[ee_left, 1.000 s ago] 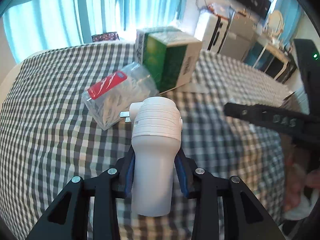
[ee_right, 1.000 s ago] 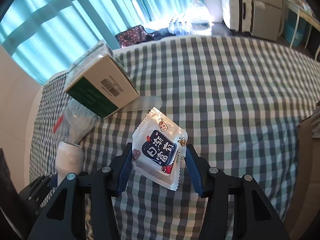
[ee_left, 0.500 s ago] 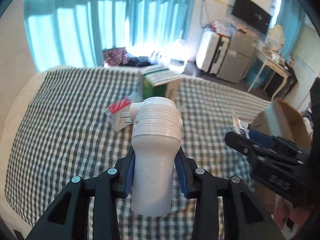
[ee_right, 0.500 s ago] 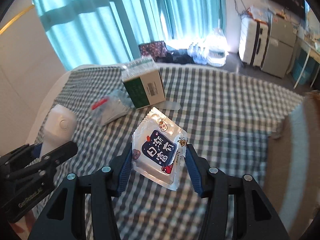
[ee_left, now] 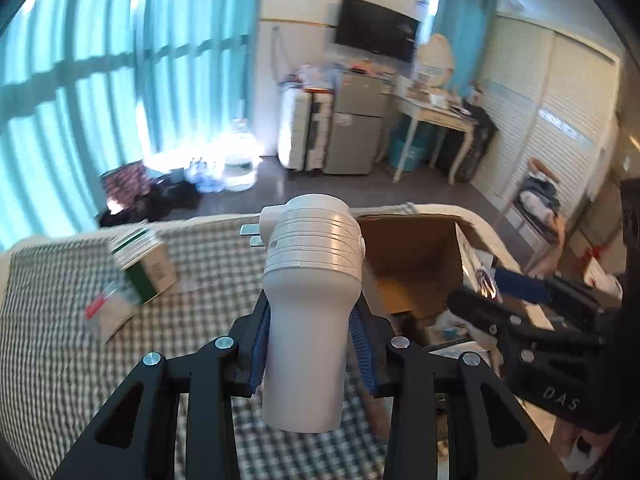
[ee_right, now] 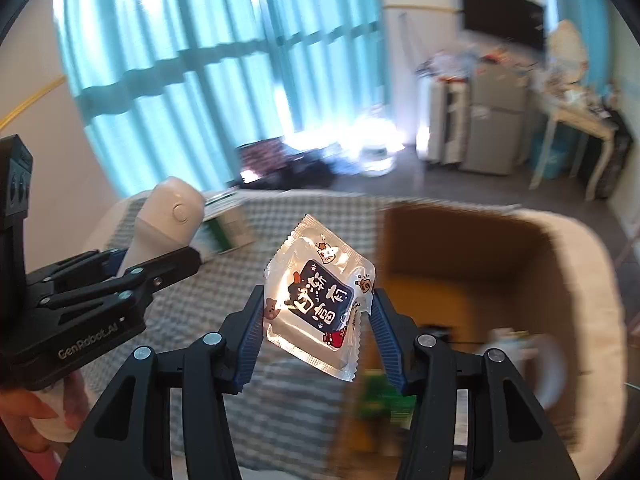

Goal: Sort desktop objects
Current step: 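Carry sachet and white device over the box and open both tools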

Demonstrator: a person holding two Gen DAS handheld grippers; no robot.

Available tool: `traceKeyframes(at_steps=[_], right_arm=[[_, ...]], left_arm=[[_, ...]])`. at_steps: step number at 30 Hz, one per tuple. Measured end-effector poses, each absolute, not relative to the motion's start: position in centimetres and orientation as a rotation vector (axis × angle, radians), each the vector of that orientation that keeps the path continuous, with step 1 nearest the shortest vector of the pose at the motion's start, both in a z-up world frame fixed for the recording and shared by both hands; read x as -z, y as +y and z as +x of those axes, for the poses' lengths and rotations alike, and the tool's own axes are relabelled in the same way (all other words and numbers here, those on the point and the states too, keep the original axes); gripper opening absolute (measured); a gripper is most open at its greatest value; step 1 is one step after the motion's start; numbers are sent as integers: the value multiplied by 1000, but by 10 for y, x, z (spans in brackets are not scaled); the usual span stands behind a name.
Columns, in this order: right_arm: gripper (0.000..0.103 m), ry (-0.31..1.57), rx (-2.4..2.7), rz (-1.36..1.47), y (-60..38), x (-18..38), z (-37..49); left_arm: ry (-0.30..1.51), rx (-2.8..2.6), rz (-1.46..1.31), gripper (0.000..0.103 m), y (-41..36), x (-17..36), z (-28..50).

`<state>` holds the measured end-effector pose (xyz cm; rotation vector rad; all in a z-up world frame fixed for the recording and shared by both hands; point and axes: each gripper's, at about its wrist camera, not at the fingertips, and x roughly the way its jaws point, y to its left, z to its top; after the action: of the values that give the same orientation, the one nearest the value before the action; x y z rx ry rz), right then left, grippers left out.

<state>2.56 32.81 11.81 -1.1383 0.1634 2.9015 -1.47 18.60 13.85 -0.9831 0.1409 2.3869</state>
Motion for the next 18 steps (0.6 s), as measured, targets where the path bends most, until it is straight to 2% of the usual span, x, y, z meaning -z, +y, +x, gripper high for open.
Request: traceKeyframes(at_steps=[3, 8, 16, 17, 18], right_arm=[[52, 122, -2803, -1103, 360, -126, 32], [52, 164, -2677, -1136, 408, -120, 34], [53, 229, -2595, -1239, 441, -91, 34], [55, 249, -2599, -1244, 445, -90, 34], [66, 269, -2597, -1243, 448, -88, 36]], left_arm=[[189, -2303, -975, 37, 231, -133, -11], [300, -2189, -979, 37, 284, -110, 3], [390, -2163, -1013, 37, 303, -83, 16], [396, -2164, -1018, 37, 304, -82, 16], [401, -2163, -1024, 37, 303, -80, 15]])
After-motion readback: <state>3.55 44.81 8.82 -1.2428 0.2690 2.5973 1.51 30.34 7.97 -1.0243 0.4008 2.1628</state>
